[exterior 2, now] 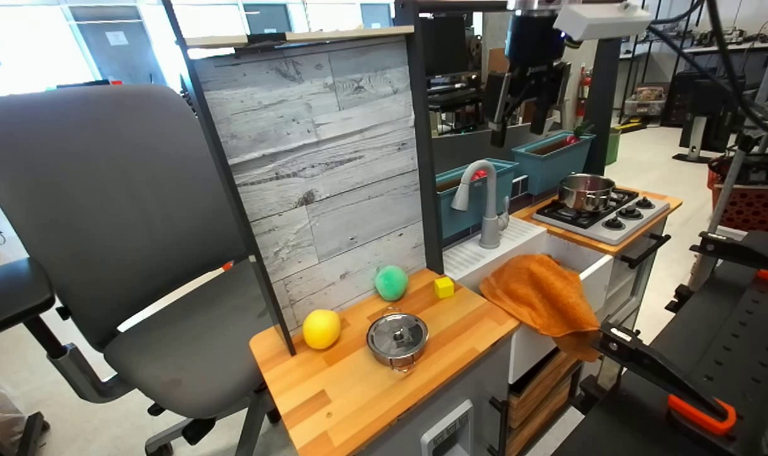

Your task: Hang the orange towel on the rail.

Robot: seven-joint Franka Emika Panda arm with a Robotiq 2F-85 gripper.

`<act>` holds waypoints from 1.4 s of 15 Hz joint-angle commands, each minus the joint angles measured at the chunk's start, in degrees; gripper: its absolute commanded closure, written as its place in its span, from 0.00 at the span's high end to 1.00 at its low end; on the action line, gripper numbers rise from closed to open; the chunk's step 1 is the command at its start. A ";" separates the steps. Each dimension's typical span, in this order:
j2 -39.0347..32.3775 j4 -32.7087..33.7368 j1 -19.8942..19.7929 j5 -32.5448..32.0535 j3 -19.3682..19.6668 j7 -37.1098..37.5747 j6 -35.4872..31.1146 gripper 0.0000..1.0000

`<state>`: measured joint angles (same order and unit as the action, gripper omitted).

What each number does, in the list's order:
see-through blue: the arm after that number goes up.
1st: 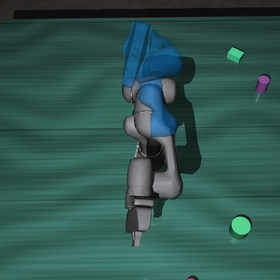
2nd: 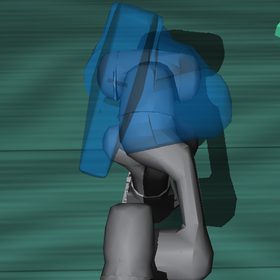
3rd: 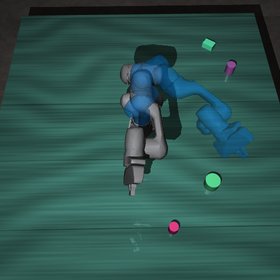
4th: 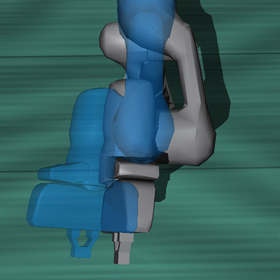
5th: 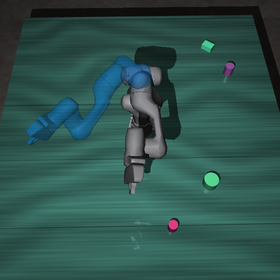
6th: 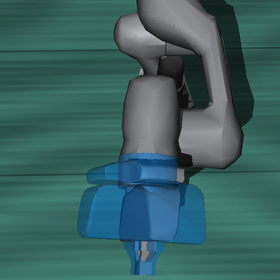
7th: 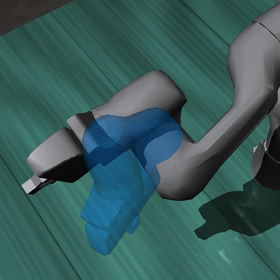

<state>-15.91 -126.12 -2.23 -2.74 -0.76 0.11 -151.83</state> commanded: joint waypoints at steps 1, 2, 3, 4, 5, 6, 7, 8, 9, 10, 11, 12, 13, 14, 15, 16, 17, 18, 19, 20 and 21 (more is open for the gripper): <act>-8.75 9.37 0.36 -1.51 1.47 -2.34 1.15 1.00; -10.44 11.08 0.71 -2.01 1.85 -2.07 1.10 1.00; -11.98 12.68 0.80 -1.73 1.77 -2.01 1.58 1.00; -13.25 13.91 0.98 -1.81 1.84 -1.76 2.10 1.00; -14.68 15.22 1.00 -1.77 1.80 -1.73 2.09 1.00; -16.18 16.46 1.03 -1.54 1.60 -1.78 2.26 1.00; -17.61 17.55 1.13 -1.38 1.46 -1.75 1.90 1.00; -19.20 18.73 1.59 -1.65 1.72 -1.25 1.39 1.00; -20.75 19.93 1.74 -1.51 1.65 -1.14 0.85 1.00; -21.98 20.95 1.59 -1.19 1.34 -1.53 0.76 1.00; -23.25 21.95 1.21 -0.89 1.00 -2.23 0.37 1.00; -24.41 22.76 1.14 -0.92 1.01 -2.42 -0.31 1.00; -25.26 23.28 0.91 -0.99 1.10 -2.64 -1.03 1.00; -25.71 23.43 0.38 -0.79 0.88 -3.20 -0.94 1.00; -25.65 23.17 -0.01 -0.70 0.86 -3.53 0.14 1.00; -25.47 22.66 -0.99 -0.19 0.24 -4.61 0.88 1.00; -25.33 21.62 -3.10 0.85 -1.20 -7.15 -0.22 1.00; -25.65 21.38 -4.84 1.52 -2.24 -9.66 -0.35 1.00; -26.52 21.50 -7.13 2.62 -3.61 -12.87 -0.85 1.00; -27.90 22.23 -9.19 3.74 -4.76 -15.42 -0.49 1.00; -29.02 23.08 -10.60 4.30 -5.31 -17.34 0.72 1.00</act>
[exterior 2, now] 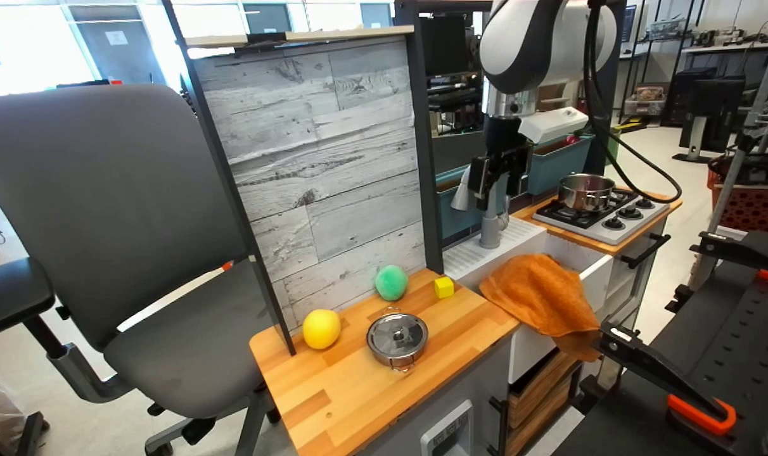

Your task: Hang the orange towel on the rail.

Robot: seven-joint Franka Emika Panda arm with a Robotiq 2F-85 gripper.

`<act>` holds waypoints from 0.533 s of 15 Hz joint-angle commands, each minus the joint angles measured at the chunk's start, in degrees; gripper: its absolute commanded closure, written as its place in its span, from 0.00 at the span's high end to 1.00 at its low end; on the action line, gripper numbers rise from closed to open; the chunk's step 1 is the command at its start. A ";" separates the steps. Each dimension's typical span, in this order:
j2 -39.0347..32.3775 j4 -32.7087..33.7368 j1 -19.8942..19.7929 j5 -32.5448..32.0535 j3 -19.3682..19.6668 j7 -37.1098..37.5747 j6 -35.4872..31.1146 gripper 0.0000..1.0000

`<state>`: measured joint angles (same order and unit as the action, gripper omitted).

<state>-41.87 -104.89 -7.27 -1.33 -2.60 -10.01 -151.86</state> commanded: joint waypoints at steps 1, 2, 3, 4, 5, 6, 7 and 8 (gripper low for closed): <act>-4.63 3.03 -6.68 3.24 -3.50 -8.39 2.32 1.00; -6.56 4.26 -7.59 3.37 -3.38 -9.13 3.26 1.00; -8.80 5.64 -8.36 3.36 -3.29 -9.92 4.46 1.00; -11.95 7.76 -9.30 3.24 -3.49 -11.29 5.03 1.00; -13.45 9.48 -8.91 2.73 -2.95 -10.93 6.90 1.00; -15.52 11.32 -8.67 2.31 -2.68 -10.98 8.15 1.00; -17.09 12.72 -8.43 1.96 -2.50 -11.09 8.88 1.00; -18.58 14.11 -8.21 1.80 -2.56 -11.31 9.31 1.00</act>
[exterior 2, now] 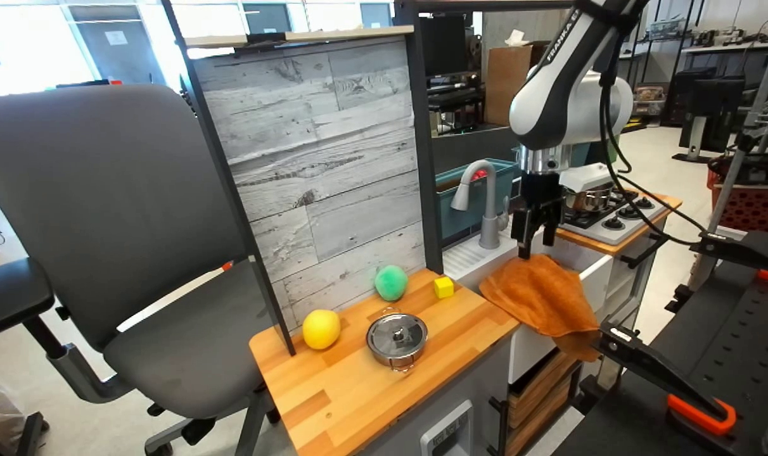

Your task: Hang the orange towel on the rail.

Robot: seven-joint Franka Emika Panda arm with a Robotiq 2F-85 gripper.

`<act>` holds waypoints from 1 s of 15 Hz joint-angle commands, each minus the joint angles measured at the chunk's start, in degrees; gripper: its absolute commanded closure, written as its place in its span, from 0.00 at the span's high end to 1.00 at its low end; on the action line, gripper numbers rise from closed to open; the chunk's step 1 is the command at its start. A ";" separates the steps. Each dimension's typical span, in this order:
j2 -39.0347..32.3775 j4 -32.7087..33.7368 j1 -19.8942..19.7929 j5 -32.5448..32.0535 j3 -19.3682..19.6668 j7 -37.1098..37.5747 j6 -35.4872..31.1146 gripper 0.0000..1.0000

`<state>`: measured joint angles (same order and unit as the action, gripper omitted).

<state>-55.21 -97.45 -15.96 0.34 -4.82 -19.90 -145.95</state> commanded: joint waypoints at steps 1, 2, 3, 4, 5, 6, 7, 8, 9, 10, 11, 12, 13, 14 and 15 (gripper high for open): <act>-6.48 8.23 0.63 0.03 -0.44 -1.69 4.47 1.00; -7.54 9.55 1.13 -0.23 -0.11 -1.44 5.15 0.82; -8.31 10.79 1.31 -0.24 -0.13 -1.53 5.79 0.74; -9.00 11.90 1.51 -0.24 -0.15 -1.65 6.07 0.66; -9.55 12.91 1.48 -0.08 -0.36 -1.90 6.20 0.58; -10.00 13.77 1.67 -0.08 -0.27 -1.83 6.74 0.49; -10.42 14.61 1.75 -0.02 -0.27 -1.83 7.24 0.42; -10.80 15.34 1.72 0.11 -0.35 -1.86 7.34 0.36; -11.16 16.00 1.77 0.11 -0.27 -1.78 7.26 0.27; -11.42 16.52 1.85 0.05 -0.15 -1.67 7.01 0.20; -11.75 17.13 1.91 0.04 -0.05 -1.50 6.79 0.12; -12.02 17.57 2.09 -0.08 0.20 -1.22 6.65 0.06; -12.27 18.03 2.31 -0.27 0.57 -0.91 6.66 0.00; -12.50 18.44 2.57 -0.52 1.01 -0.59 6.52 0.00; -8.42 19.49 3.32 -0.12 1.34 1.69 10.86 0.00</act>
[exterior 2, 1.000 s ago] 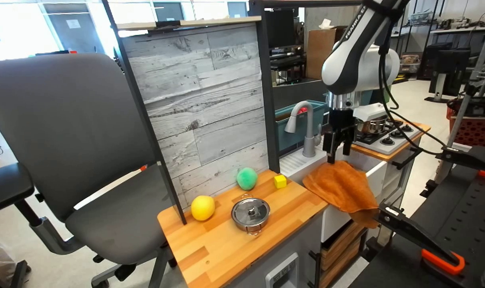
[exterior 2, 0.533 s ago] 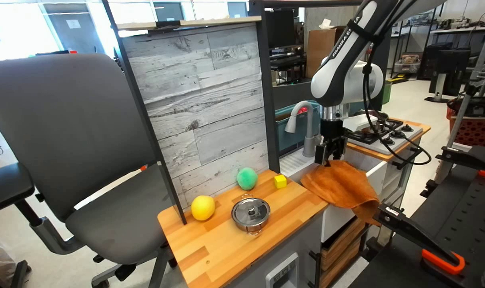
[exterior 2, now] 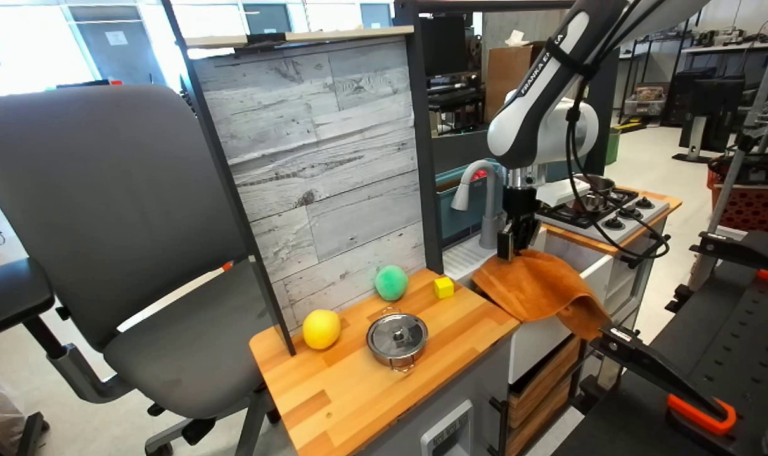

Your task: Hang the orange towel on the rail.

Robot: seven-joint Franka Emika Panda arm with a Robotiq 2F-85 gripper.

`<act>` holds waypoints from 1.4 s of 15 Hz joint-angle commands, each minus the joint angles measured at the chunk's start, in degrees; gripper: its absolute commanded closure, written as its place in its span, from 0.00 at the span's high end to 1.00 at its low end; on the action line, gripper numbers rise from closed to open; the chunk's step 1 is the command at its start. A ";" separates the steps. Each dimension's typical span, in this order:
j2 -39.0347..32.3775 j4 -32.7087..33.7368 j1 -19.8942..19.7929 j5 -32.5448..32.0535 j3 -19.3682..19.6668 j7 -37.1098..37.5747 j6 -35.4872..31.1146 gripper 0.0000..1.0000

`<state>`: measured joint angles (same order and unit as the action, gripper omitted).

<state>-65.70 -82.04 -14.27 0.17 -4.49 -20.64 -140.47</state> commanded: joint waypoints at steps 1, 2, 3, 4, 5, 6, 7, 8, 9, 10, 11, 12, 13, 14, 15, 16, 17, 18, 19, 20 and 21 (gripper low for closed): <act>2.91 4.35 2.51 0.10 1.63 4.41 7.02 0.00; 4.72 3.45 3.01 0.34 2.16 6.41 8.04 0.01; 6.54 3.20 3.72 0.41 2.77 8.56 10.26 0.01; 8.54 2.52 4.36 0.55 3.12 10.38 11.99 0.01; 10.66 1.72 4.93 0.83 3.10 11.75 13.29 0.01; 13.34 -0.03 5.42 1.05 2.92 12.70 13.87 0.01; 16.45 -2.33 4.85 0.76 2.88 11.48 14.58 0.01; 19.17 -4.24 4.71 0.99 2.59 11.02 14.63 0.01; 21.34 -5.50 4.60 1.15 2.47 10.47 14.85 0.01; 23.86 -7.29 4.25 1.37 2.36 9.88 14.15 0.01; 26.07 -9.10 3.71 1.94 2.12 9.29 11.81 0.01; 29.57 -12.88 2.95 2.52 2.08 8.65 8.00 0.01; 31.84 -14.77 2.49 3.06 2.03 8.32 5.55 0.01; 34.33 -17.05 1.83 4.00 1.85 7.92 2.30 0.01; 36.94 -19.61 1.04 5.52 1.51 7.32 -1.36 0.01; 39.24 -21.79 0.32 7.09 1.21 6.58 -4.43 0.01; 41.50 -23.92 -0.33 8.94 0.87 5.81 -7.43 0.01; 43.70 -25.94 -1.01 11.03 0.39 4.91 -10.30 0.01; 46.05 -28.35 -1.57 13.45 -0.25 3.88 -13.34 0.01; 48.02 -30.54 -2.11 16.05 -1.00 2.56 -16.58 0.01; 50.18 -32.99 -2.63 18.96 -2.03 1.05 -19.92 0.01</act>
<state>-23.22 -106.03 -14.87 12.08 -3.57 -15.38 -152.06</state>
